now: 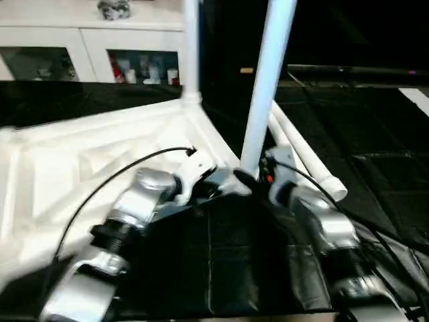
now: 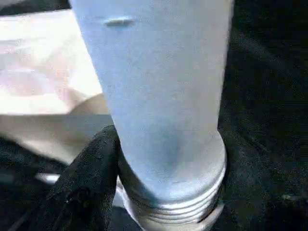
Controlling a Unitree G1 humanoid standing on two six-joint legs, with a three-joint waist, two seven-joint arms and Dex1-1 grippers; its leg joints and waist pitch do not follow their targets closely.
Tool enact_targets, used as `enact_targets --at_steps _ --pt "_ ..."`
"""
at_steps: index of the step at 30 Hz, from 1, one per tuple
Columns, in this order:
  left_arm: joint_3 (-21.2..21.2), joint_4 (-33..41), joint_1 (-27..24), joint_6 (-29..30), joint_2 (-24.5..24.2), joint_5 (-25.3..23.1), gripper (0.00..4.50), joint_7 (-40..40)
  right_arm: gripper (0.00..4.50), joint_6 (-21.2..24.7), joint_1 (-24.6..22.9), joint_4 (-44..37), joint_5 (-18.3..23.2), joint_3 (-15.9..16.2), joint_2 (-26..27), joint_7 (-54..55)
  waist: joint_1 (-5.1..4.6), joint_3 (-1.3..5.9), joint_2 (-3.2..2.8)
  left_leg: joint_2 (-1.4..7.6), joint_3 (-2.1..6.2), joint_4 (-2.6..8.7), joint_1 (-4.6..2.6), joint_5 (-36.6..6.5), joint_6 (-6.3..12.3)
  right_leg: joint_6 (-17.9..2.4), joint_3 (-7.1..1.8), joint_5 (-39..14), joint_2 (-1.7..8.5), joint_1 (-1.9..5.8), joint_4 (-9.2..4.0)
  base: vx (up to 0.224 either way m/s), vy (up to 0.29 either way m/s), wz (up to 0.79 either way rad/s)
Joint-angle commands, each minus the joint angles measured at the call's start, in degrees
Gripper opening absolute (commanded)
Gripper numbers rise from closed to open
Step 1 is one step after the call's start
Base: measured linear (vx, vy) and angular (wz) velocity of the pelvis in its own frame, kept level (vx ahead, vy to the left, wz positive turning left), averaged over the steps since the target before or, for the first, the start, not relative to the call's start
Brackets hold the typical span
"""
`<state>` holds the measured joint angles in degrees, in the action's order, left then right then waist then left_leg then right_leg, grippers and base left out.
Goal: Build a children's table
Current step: Rotate leg to tighten
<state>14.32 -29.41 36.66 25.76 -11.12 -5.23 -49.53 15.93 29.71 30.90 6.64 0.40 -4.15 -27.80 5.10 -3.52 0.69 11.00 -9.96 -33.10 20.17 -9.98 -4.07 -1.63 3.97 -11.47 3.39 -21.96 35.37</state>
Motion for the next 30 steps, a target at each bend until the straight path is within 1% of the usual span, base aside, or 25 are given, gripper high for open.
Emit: enact_targets --at_steps 1,2,3,4,5,6,7,9,13,14,15,17,18,19,20,21,22,23,24,25,27,28,29,30 --pt "1.7 4.2 3.2 0.0 5.6 2.1 0.0 1.8 2.72 1.2 0.6 2.8 -1.6 7.1 5.2 -0.9 0.31 3.88 -0.52 2.16 0.94 3.65 -0.18 -10.6 -0.29 -11.5 -3.08 -10.6 5.19 2.63 -4.68 0.0 0.0 0.0" --pt "1.8 4.2 3.2 -0.3 5.6 1.9 0.0 1.9 2.72 1.0 0.6 2.8 -1.5 7.0 5.2 -1.0 0.27 3.91 -0.5 2.11 0.94 3.66 -0.07 -10.2 0.13 -11.5 -3.1 -9.6 5.16 2.71 -4.61 0.0 0.0 0.0" --pt "2.1 4.4 3.2 -0.2 5.4 1.3 0.0 2.1 2.72 0.9 0.5 2.3 -0.6 6.2 5.6 -1.3 0.31 3.97 -0.51 2.12 0.9 3.63 -0.1 -9.8 0.61 -11.5 -3.11 -8.5 5.11 2.78 -4.55 0.0 0.0 0.0" --pt "2.2 4.4 3.3 -0.3 5.1 1.0 0.0 2.2 3.07 0.7 0.4 2.0 -0.3 5.9 5.6 -1.5 0.31 4.01 -0.54 2.13 0.9 3.62 -0.07 -9.5 0.84 -11.5 -3.13 -7.8 5.09 2.81 -4.44 0.0 0.0 0.0" --pt "2.2 4.4 3.3 -0.4 5.1 0.9 0.0 2.2 3.28 0.7 0.4 1.9 -0.3 5.8 5.6 -1.6 0.31 4.03 -0.58 2.15 0.89 3.63 -0.06 -9.1 1.14 -11.6 -3.12 -6.9 5.07 2.83 -4.42 0.0 0.0 0.0" --pt "2.5 4.2 3.2 -0.6 4.0 0.2 0.0 2.1 3.42 -0.5 0.0 1.6 -1.1 6.0 4.7 -2.2 0.34 4.01 -0.98 2.12 0.92 3.61 -0.06 -9.2 1.15 -11.7 -3.12 -6.7 5.07 2.79 -4.41 0.0 0.0 0.0" --pt "2.5 4.2 3.2 -0.6 4.0 0.2 0.0 2.1 3.44 -0.5 0.0 1.6 -1.1 6.0 4.7 -2.2 0.27 3.97 -0.83 2.17 0.87 3.64 -0.08 -9.7 1.02 -11.7 -3.11 -7.0 5.09 2.78 -4.55 0.0 0.0 0.0" --pt "2.5 4.1 3.0 -0.6 2.6 -0.5 0.0 2.0 3.64 -2.0 -0.7 1.6 -1.5 5.9 3.5 -3.1 0.28 3.91 -0.92 2.22 0.91 3.73 -0.22 -10.9 0.79 -11.7 -3.11 -8.3 5.13 2.73 -4.65 0.0 0.0 0.0" --pt "2.5 3.7 2.8 -1.8 1.1 -0.8 0.0 1.0 3.98 -3.2 -1.8 0.2 -1.0 5.7 1.8 -5.7 0.37 3.96 -0.94 2.25 0.92 3.72 -0.24 -11.3 0.92 -11.6 -3.13 -8.2 5.1 2.8 -4.71 0.0 0.0 0.0" --pt "2.7 3.3 2.7 -3.3 -0.3 -0.9 0.0 -0.5 4.1 -3.9 -3.1 -1.7 0.0 5.6 -0.2 -8.9 0.38 4.05 -0.86 2.24 0.94 3.67 -0.09 -10.0 1.26 -11.9 -3.11 -5.9 5.02 2.93 -4.46 0.0 0.0 0.0" --pt "2.7 3.0 2.6 -4.3 -1.2 -0.8 0.0 -1.6 4.31 -4.4 -3.8 -2.9 0.4 5.7 -1.5 -10.8 0.53 4.09 -0.79 2.22 0.9 3.58 0.03 -9.3 1.9 -11.8 -3.13 -4.5 5.0 3.11 -4.35 0.0 0.0 0.0" --pt "2.5 2.2 2.6 -5.3 -2.5 -0.6 0.0 -3.3 4.37 -5.7 -4.8 -4.3 0.6 5.5 -3.8 -13.9 0.62 4.2 -0.79 2.24 0.88 3.45 0.02 -8.4 2.6 -12.2 -3.06 -2.6 4.98 3.07 -4.16 0.0 0.0 0.0" --pt "2.6 1.6 2.6 -7.4 -3.4 -0.5 0.0 -4.7 4.44 -6.2 -5.2 -4.9 1.1 5.1 -5.1 -15.9 0.73 4.15 -0.82 2.19 0.88 3.42 0.09 -8.3 2.98 -12.4 -3.03 -2.6 5.0 3.01 -4.22 0.0 0.0 0.0" --pt "2.6 1.6 2.6 -7.4 -3.4 -0.5 0.0 -4.7 4.44 -6.2 -5.2 -4.9 1.1 5.1 -5.1 -15.9 0.7 4.13 -0.82 2.22 0.82 3.44 0.12 -8.6 3.0 -12.5 -3.04 -3.0 5.03 3.07 -4.23 0.0 0.0 0.0" --pt "3.2 0.7 2.5 -9.8 -5.2 -0.4 0.0 -7.5 4.44 -7.0 -5.8 -6.0 2.0 4.4 -7.7 -19.8 0.93 4.14 -0.84 2.24 0.94 3.44 0.01 -8.7 2.77 -12.3 -2.95 -3.8 5.08 3.08 -4.28 0.0 0.0 0.0" --pt "3.6 0.3 2.4 -12.1 -6.2 -0.3 0.0 -9.2 4.44 -7.7 -5.9 -6.2 2.2 4.1 -8.9 -21.4 0.81 4.09 -0.75 2.25 0.82 3.47 0.05 -9.0 2.97 -12.4 -3.04 -4.2 5.04 3.07 -4.34 0.0 0.0 0.0" --pt "4.1 0.1 2.1 -13.2 -7.5 0.4 0.0 -12.4 4.44 -8.2 -5.9 -6.4 2.6 3.9 -11.1 -24.5 0.94 4.06 -0.74 2.29 0.79 3.41 0.0 -9.5 3.01 -12.3 -3.06 -4.7 5.06 3.0 -4.4 0.0 0.0 0.0" --pt "4.1 0.1 2.1 -13.2 -7.6 0.5 0.0 -12.6 4.44 -8.2 -5.9 -6.4 2.7 3.9 -11.2 -24.7 1.0 4.06 -0.82 2.28 0.87 3.46 0.02 -9.7 3.08 -12.4 -2.99 -5.1 5.1 3.07 -4.39 0.0 0.0 0.0" --pt "4.1 0.0 2.1 -13.3 -7.7 0.6 0.0 -12.8 4.44 -8.2 -5.9 -6.5 2.8 4.0 -11.4 -25.0 1.01 4.06 -0.8 2.43 0.8 3.45 0.03 -9.3 2.99 -12.7 -3.03 -4.4 5.07 2.97 -4.19 0.0 0.0 0.0" --pt "4.9 -0.4 1.9 -15.1 -9.1 1.0 0.0 -16.4 4.44 -7.9 -6.2 -7.6 3.8 4.6 -13.8 -29.3 1.16 4.06 -0.78 2.43 0.84 3.41 -0.05 -9.5 3.32 -12.9 -2.92 -4.6 5.03 2.99 -4.28 0.0 0.0 0.0" --pt "5.9 -0.8 1.6 -17.6 -10.5 1.0 0.0 -19.6 4.44 -7.6 -6.4 -8.7 4.5 5.4 -15.8 -33.0 1.45 4.16 -0.85 2.49 0.75 3.31 -0.06 -9.1 3.47 -13.2 -2.95 -4.1 5.04 3.0 -4.13 0.0 0.0 0.0" --pt "6.5 -1.3 1.6 -19.7 -11.3 0.8 0.0 -21.6 4.44 -7.7 -6.5 -9.2 4.6 6.0 -17.0 -35.3 1.93 4.2 -0.84 2.62 0.68 3.22 -0.11 -8.5 3.85 -13.3 -2.96 -2.9 4.97 2.9 -3.99 0.0 0.0 0.0" --pt "6.9 -1.5 1.6 -20.2 -11.7 0.7 0.0 -22.6 4.44 -7.8 -6.5 -9.4 4.4 6.6 -17.6 -36.6 1.93 4.2 -0.84 2.62 0.68 3.22 -0.11 -8.5 3.85 -13.3 -2.96 -2.9 4.97 2.9 -3.99 0.0 0.0 0.0" --pt "7.2 -1.8 1.6 -20.9 -12.0 0.6 0.0 -23.5 4.44 -7.8 -6.5 -9.5 4.2 7.0 -18.1 -37.6 2.18 4.17 -0.8 2.64 0.62 3.22 -0.14 -8.8 3.85 -13.3 -2.91 -3.3 4.98 2.77 -3.93 0.0 0.0 0.0"
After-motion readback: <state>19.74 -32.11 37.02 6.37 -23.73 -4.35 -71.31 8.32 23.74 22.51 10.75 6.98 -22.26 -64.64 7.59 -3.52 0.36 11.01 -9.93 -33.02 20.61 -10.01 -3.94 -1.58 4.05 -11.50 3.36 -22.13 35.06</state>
